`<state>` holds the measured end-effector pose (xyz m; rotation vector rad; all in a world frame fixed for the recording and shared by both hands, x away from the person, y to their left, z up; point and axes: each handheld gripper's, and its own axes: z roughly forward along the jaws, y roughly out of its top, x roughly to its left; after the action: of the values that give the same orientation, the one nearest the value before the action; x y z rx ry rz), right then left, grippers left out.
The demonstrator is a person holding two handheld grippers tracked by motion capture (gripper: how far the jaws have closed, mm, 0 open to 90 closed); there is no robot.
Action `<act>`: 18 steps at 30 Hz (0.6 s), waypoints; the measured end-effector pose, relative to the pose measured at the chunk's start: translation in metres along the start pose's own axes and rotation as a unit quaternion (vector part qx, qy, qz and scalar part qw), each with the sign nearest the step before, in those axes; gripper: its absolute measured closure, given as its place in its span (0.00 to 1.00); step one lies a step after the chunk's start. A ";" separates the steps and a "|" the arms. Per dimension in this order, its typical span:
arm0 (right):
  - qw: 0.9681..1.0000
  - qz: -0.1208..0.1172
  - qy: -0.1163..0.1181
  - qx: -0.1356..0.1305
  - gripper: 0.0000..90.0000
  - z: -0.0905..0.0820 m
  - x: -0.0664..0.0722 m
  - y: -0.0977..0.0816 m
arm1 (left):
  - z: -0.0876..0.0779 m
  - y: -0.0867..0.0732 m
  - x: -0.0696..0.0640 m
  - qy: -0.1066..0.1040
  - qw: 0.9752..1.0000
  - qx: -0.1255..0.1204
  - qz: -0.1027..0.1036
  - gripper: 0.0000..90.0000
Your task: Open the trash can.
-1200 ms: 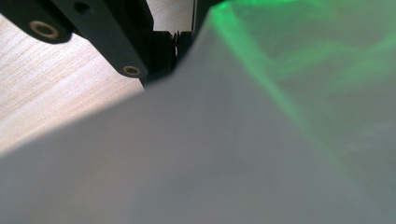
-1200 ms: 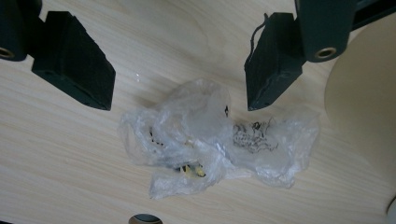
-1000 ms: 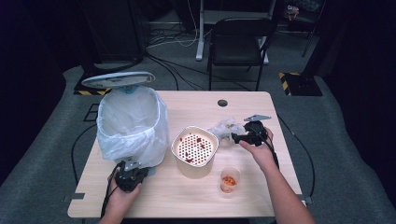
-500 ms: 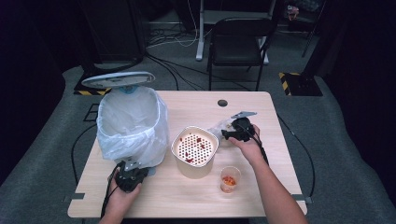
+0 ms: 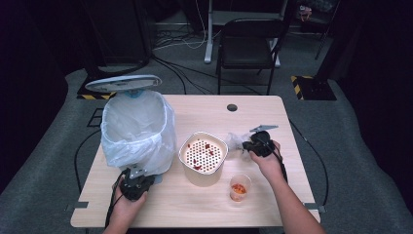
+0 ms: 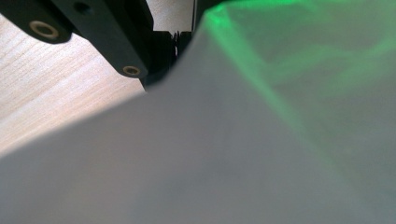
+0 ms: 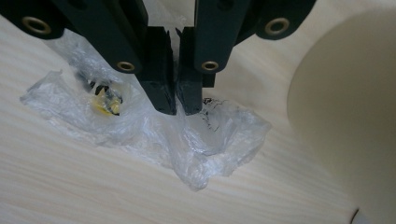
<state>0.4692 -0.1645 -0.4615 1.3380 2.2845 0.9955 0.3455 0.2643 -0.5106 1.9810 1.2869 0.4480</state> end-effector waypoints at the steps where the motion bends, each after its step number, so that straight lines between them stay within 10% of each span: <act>1: 1.000 0.000 -0.001 -0.003 0.95 -0.005 0.000 -0.006 | 0.000 0.000 0.000 -0.001 1.000 0.002 0.001 0.98; 7: 1.000 0.016 -0.003 -0.009 0.91 -0.032 0.002 -0.032 | 0.000 0.000 0.000 -0.001 1.000 0.001 0.001 0.98; 12: 0.999 0.005 -0.032 -0.035 0.56 -0.042 0.009 -0.036 | 0.000 0.000 0.001 -0.001 1.000 0.002 0.001 0.98; 13: 0.998 -0.004 -0.042 -0.045 0.46 -0.043 0.011 -0.036 | -0.004 0.002 0.006 -0.002 0.999 0.031 0.038 0.98; 18: 0.994 -0.004 -0.093 -0.052 0.18 -0.035 0.011 -0.035 | -0.005 0.003 0.010 -0.016 0.998 0.037 0.048 0.98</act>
<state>0.4212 -0.1808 -0.4610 1.3198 2.0714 0.9310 0.3490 0.2743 -0.5060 2.1101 1.2080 0.4187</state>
